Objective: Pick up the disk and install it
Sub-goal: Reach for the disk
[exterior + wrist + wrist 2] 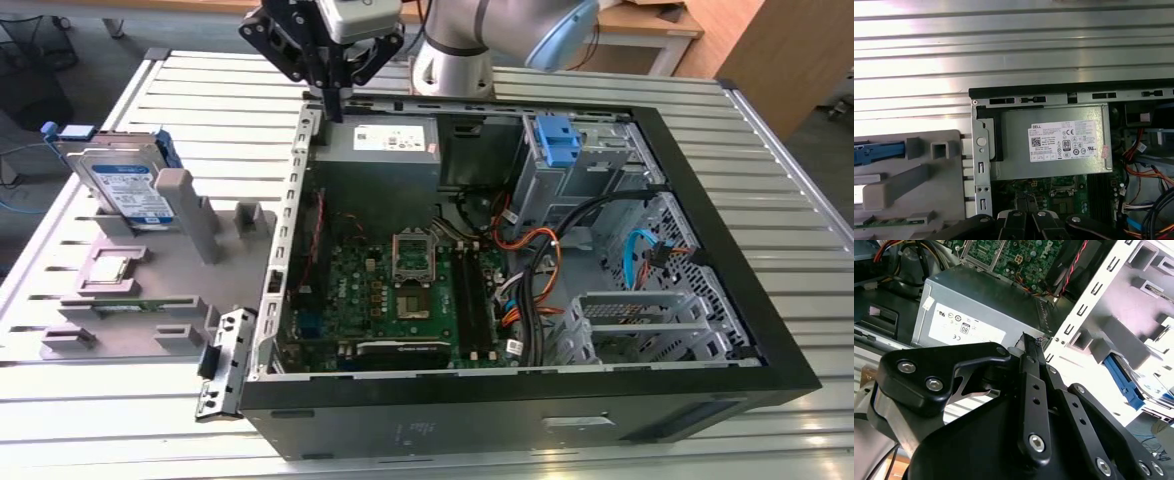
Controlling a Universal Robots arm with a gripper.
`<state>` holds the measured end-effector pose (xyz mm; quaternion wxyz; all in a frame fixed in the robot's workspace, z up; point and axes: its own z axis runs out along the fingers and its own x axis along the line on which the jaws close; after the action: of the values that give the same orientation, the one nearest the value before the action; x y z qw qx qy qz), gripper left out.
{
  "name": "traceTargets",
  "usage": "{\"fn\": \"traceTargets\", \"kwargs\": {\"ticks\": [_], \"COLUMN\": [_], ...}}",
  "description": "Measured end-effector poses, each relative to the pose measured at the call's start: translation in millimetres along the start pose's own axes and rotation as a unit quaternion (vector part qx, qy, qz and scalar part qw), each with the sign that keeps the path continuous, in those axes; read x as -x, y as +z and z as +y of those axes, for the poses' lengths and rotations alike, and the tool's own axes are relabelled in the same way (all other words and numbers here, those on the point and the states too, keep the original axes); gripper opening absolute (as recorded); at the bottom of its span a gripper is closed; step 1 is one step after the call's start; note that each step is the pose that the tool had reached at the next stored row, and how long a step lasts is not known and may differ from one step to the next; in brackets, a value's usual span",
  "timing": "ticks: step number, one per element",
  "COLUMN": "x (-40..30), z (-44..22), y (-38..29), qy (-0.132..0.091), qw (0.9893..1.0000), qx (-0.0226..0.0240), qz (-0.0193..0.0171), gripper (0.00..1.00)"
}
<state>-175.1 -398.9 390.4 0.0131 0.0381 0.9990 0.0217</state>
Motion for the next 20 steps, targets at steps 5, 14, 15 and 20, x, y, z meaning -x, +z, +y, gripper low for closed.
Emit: {"fn": "traceTargets", "kwargs": {"ticks": [5,14,15,20], "x": [-4.2,-10.9,-11.9,-17.7], "z": [-0.3,-0.9,-0.9,-1.4], "y": [0.0,0.0,0.0,0.2], "qy": [0.0,0.0,0.0,0.0], "qw": [1.0,1.0,1.0,1.0], "qx": [0.0,0.0,0.0,0.0], "qz": [0.0,0.0,0.0,0.0], "gripper": [0.11,0.11,0.11,0.11]}}
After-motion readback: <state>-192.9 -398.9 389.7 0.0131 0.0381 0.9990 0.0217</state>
